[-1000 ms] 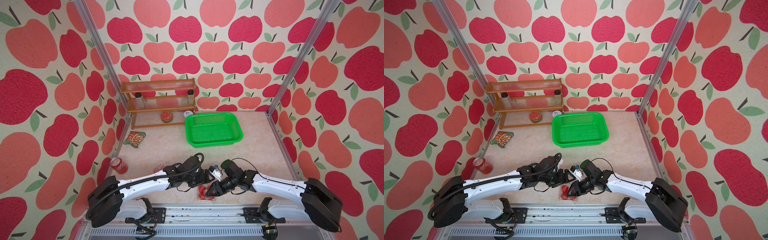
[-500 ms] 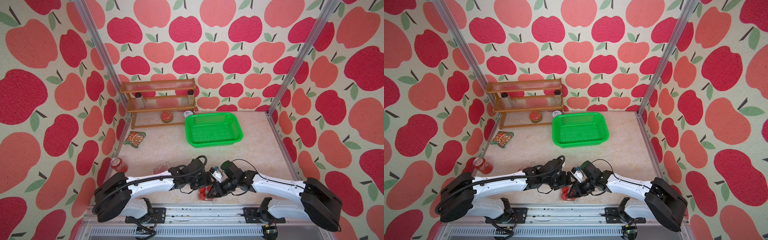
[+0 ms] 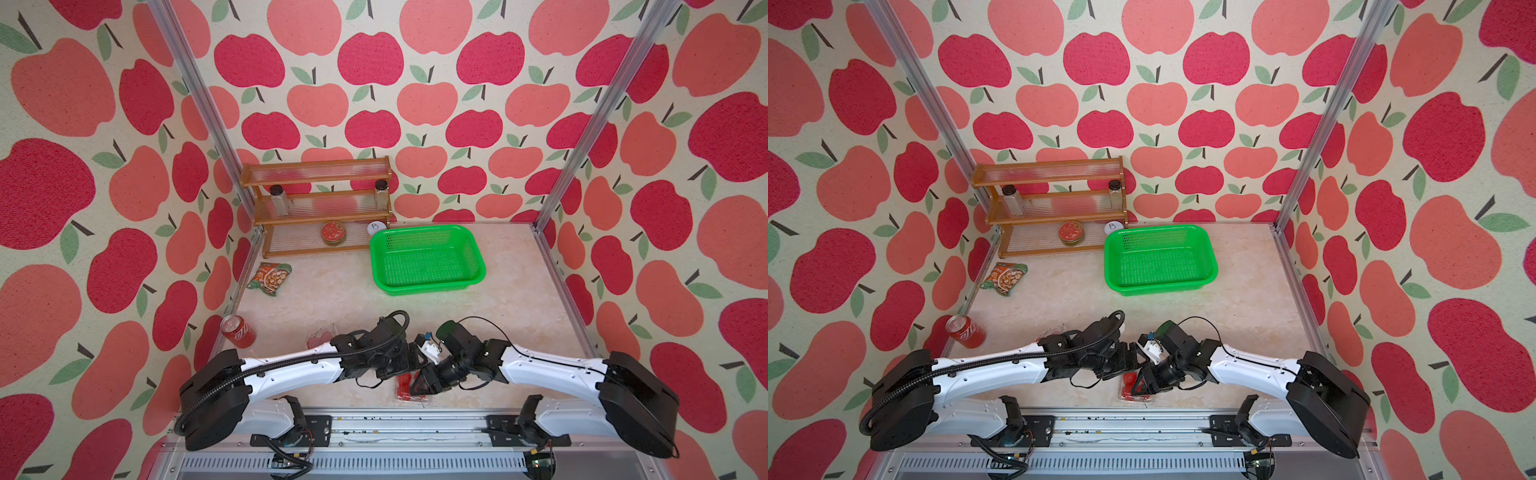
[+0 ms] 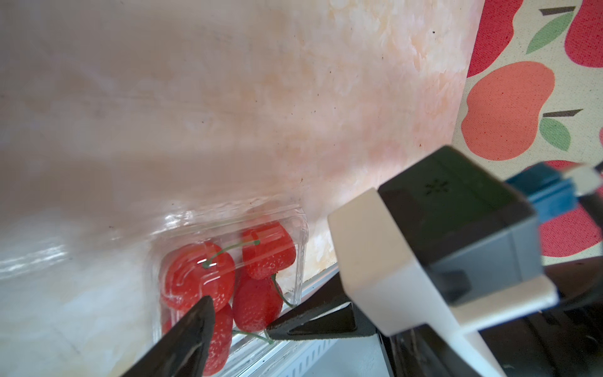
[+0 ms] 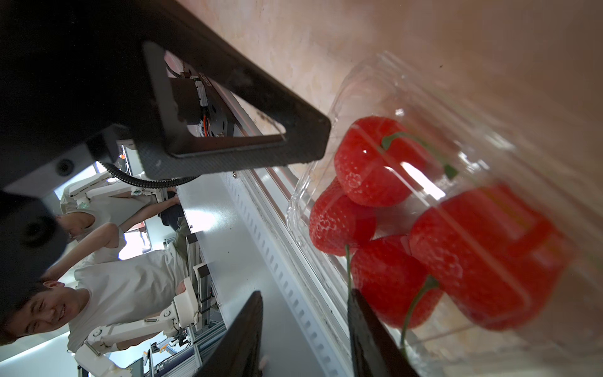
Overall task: Pack strawberries into containers
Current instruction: Close the packing box at the center of the board.
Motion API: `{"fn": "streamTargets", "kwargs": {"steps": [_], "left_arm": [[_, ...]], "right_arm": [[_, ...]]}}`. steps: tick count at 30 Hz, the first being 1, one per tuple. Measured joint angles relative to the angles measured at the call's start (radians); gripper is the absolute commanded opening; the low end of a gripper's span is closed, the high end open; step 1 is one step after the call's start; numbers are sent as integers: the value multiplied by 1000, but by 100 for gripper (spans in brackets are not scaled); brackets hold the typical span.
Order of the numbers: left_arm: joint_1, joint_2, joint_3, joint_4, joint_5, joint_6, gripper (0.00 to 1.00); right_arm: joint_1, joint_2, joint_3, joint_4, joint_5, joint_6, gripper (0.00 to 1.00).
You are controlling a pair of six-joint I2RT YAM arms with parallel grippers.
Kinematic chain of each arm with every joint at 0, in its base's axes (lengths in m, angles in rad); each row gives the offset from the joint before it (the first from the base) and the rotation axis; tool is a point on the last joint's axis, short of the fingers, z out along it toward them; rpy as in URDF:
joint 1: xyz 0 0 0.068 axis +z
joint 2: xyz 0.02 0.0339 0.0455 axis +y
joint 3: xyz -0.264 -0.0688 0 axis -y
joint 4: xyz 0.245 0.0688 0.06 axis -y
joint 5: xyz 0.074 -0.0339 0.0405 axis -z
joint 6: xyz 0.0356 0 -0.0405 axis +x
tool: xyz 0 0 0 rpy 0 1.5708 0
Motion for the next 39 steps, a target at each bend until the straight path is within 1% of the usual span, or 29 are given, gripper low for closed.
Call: {"fn": "streamTargets", "kwargs": {"steps": [13, 22, 28, 32, 35, 38, 39], "left_arm": [[8, 1, 0, -54, 1, 0, 82], [8, 56, 24, -80, 14, 5, 82], [-1, 56, 54, -135, -2, 11, 82], [-13, 4, 55, -170, -38, 11, 82], [-29, -83, 47, -179, -50, 7, 80], [-47, -166, 18, -165, -60, 3, 74], [-53, -187, 6, -144, -63, 0, 70]], "right_arm": [[26, 61, 33, -15, 5, 8, 45], [32, 63, 39, -50, 6, 23, 45], [33, 58, 43, -64, 5, 21, 45], [44, 59, 58, -63, 10, 18, 45], [49, 65, 64, -55, 18, 16, 45], [60, 70, 68, -39, 16, 10, 45], [65, 75, 71, -34, 15, 8, 45]]}}
